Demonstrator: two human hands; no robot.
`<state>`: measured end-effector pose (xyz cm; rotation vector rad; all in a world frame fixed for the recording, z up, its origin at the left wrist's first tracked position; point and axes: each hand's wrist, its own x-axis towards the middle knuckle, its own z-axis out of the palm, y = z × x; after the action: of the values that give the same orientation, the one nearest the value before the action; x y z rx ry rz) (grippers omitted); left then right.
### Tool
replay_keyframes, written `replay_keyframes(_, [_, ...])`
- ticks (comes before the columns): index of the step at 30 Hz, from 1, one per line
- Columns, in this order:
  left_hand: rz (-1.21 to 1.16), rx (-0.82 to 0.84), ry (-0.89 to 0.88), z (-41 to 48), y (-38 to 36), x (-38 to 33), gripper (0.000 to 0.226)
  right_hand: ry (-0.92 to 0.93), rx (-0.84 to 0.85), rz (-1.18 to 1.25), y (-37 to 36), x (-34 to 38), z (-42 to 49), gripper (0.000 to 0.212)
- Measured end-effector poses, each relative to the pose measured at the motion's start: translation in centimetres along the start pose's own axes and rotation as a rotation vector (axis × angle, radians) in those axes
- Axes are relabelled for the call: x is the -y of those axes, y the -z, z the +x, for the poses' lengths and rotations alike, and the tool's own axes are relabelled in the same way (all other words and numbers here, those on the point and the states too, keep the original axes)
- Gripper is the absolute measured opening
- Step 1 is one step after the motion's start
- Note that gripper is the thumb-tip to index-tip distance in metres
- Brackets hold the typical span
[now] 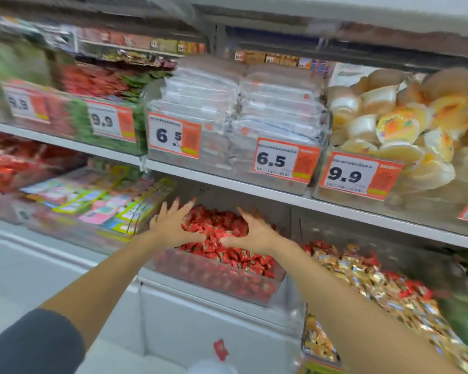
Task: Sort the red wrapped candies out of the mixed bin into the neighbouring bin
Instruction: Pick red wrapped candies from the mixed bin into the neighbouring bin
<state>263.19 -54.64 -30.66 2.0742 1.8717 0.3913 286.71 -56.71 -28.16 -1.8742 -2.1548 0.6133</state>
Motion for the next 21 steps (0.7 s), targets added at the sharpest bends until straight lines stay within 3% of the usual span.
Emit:
replay_keyframes(6, [-0.188,-0.281,-0.045,-1.7,-1.3,1.4,0.069,0.144,-0.108,-0.133,1.9,-2.9,-2.7,0.088])
replay_keyframes(9, [-0.198,-0.318,-0.035,-3.3,-2.7,-0.4,0.054,0.171,-0.158,-0.154,2.7,-3.1,-5.3,0.068])
replay_keyframes(12, [-0.126,-0.371,-0.087,-5.1,-3.1,-2.9,0.046,0.174,-0.333,-0.044,3.5,-4.0,-8.1,0.039])
replay_keyframes(16, [-0.112,-0.367,-0.14,-7.3,-2.5,-6.6,0.043,0.089,-0.462,0.042,4.9,-7.5,-12.1,0.023])
replay_keyframes(21, [-0.248,-0.176,-0.32,-11.0,-3.6,-14.8,0.032,-0.11,-0.366,-0.002,6.0,-13.4,-17.8,0.02])
